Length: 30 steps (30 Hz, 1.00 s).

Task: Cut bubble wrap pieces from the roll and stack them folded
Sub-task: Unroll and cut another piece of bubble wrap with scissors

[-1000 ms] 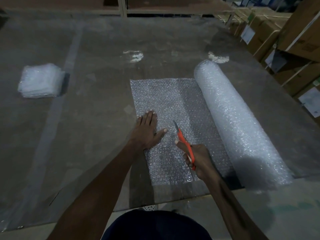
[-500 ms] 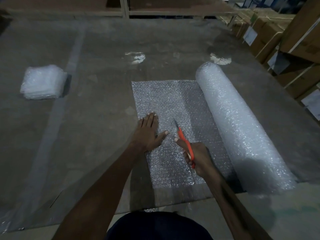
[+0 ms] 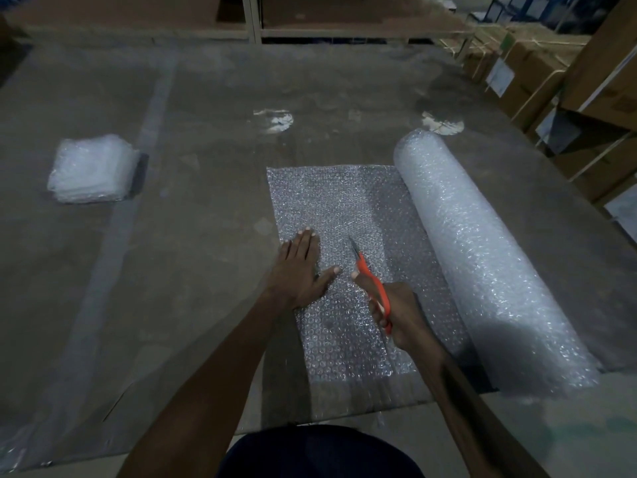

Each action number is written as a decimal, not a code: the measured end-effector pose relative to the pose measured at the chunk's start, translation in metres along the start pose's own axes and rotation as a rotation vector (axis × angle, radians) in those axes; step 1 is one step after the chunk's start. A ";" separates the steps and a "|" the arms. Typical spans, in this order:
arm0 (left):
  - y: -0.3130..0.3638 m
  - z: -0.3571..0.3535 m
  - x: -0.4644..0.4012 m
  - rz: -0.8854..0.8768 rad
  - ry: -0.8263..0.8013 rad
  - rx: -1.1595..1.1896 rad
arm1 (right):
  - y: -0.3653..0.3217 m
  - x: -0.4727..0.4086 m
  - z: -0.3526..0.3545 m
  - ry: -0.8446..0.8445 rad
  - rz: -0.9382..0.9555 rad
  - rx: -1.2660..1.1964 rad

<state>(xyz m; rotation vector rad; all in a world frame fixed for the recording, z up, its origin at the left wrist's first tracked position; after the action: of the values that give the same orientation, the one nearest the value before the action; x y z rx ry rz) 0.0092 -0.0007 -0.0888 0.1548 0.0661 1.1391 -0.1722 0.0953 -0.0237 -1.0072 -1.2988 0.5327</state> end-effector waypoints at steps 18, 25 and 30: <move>-0.003 0.002 -0.003 -0.009 0.000 -0.024 | -0.008 -0.010 -0.008 0.006 0.008 -0.010; -0.011 0.009 -0.023 0.030 0.047 0.007 | -0.001 -0.016 -0.003 -0.008 0.016 -0.015; -0.023 0.015 -0.046 0.049 0.019 -0.004 | -0.005 -0.018 -0.006 0.001 0.002 -0.027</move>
<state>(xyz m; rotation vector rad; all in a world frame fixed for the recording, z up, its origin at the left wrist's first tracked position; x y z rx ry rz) 0.0130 -0.0529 -0.0785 0.1423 0.0772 1.1899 -0.1718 0.0765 -0.0289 -1.0305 -1.3074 0.5177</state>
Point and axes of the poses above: each hand's wrist, its own x-axis away from the middle knuckle, its own z-axis out of the back of the hand, y = z × x, the point moved 1 cm from there along -x, towards the middle knuckle, and after that the axes turned 8 degrees about -x, right-handed, at the moved point
